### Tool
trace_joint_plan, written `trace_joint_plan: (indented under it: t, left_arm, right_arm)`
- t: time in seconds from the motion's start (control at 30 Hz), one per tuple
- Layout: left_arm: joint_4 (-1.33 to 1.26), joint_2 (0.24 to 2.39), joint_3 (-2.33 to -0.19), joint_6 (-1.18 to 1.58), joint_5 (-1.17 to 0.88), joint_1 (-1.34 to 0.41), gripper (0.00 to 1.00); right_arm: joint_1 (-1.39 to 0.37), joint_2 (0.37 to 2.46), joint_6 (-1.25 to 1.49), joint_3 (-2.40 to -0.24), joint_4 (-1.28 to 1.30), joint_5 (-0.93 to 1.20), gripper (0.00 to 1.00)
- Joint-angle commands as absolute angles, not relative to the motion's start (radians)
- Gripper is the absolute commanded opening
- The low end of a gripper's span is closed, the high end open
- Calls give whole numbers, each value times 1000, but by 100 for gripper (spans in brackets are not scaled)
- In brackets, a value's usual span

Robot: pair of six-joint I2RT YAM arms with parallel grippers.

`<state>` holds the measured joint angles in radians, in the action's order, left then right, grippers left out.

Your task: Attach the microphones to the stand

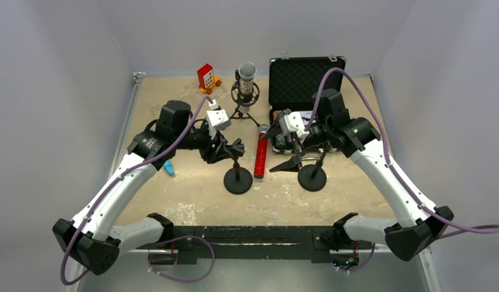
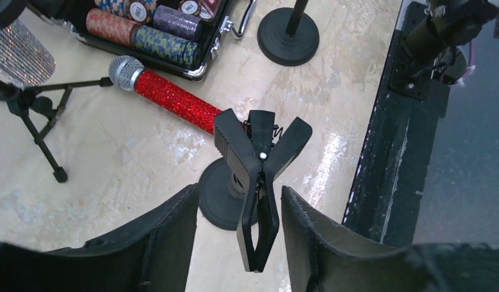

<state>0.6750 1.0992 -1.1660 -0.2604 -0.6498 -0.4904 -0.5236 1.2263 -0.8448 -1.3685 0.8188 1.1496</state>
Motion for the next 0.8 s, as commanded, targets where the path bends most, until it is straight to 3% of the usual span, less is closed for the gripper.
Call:
trace_joint_plan:
  t: [0.0, 0.33, 0.6, 0.77]
  left_arm:
    - [649, 1049, -1166, -167, -625, -489, 61]
    - [619, 849, -1186, 142, -527, -388, 86]
    - [604, 897, -1093, 459, -387, -102, 89]
    - [646, 1051, -1079, 514, -21, -49, 90]
  right_arm:
    - [-529, 1179, -825, -1351, 781, 1158, 99]
    - [-515, 1123, -798, -1313, 794, 1175, 99]
    - [-499, 1083, -744, -1269, 771, 1173, 99]
    - [-494, 1063, -715, -1251, 753, 1180, 99]
